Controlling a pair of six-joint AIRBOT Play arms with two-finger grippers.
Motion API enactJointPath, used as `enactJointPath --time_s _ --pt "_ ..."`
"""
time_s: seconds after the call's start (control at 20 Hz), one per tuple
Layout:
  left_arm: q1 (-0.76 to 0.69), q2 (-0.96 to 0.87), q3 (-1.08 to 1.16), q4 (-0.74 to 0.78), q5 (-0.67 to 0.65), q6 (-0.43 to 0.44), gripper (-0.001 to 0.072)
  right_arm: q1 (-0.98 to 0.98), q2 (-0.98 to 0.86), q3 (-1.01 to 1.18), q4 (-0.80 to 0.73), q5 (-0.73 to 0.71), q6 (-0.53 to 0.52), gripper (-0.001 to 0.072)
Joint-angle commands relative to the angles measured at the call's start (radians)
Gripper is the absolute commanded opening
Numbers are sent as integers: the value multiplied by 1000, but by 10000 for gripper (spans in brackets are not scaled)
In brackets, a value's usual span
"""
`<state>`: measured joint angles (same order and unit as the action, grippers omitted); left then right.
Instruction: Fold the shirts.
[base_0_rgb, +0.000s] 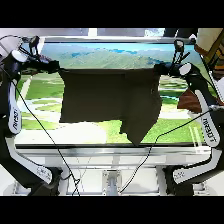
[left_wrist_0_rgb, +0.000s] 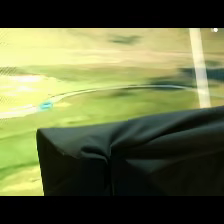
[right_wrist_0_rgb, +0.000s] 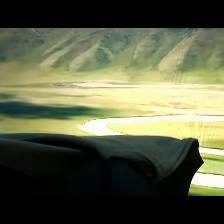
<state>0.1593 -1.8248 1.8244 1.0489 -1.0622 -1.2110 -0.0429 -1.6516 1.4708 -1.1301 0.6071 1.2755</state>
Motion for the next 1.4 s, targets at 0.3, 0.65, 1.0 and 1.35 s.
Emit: enactJointPath --time_s 0.3,0.65,1.0,1.35 --pt "1 -140 -30 243 -369 -261 15 -24 -51 -10 -275 304 228 19" --pt "1 -190 -33 112 -359 -259 128 -22 -106 -10 -193 350 226 180" --pt "3 -117 100 103 -438 -237 255 -24 -59 88 -229 464 137 296" --pt "16 255 266 430 -445 -167 285 -44 206 216 -430 500 20 345"
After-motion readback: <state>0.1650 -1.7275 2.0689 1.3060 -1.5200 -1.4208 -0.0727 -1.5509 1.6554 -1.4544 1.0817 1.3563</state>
